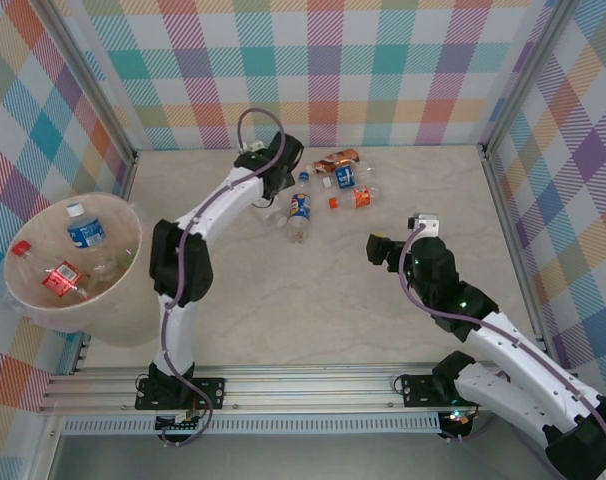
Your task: Put the plastic bottles in the bin
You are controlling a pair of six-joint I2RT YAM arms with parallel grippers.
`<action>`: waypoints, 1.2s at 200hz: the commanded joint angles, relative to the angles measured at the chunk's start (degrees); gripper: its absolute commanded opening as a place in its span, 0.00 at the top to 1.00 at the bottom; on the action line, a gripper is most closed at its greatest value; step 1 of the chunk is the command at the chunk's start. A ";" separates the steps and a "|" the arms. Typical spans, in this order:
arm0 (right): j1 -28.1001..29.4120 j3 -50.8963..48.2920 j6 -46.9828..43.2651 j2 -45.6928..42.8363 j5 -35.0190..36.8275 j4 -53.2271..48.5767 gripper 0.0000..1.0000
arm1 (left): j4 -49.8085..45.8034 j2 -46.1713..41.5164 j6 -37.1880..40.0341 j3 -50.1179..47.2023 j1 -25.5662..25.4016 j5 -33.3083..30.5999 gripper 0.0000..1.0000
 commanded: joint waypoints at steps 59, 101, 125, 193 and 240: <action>-0.07 -1.01 -3.21 -2.89 1.78 -0.67 0.00 | -4.43 12.34 -6.40 6.61 5.15 5.04 0.00; -0.11 -0.87 -3.94 -2.20 1.91 -0.37 0.00 | 0.20 16.43 -2.81 8.12 6.14 11.56 0.00; -0.11 -0.54 -4.45 -2.04 1.85 -0.75 0.00 | 1.06 16.79 -2.21 8.11 6.42 13.35 0.00; -0.11 -0.93 -3.98 -1.77 1.73 -0.88 0.00 | 9.11 3.99 0.63 -12.30 6.27 14.08 0.00; -0.11 -0.46 -3.27 0.21 0.48 -0.09 0.00 | 16.10 -12.08 1.42 -34.06 6.16 18.27 0.00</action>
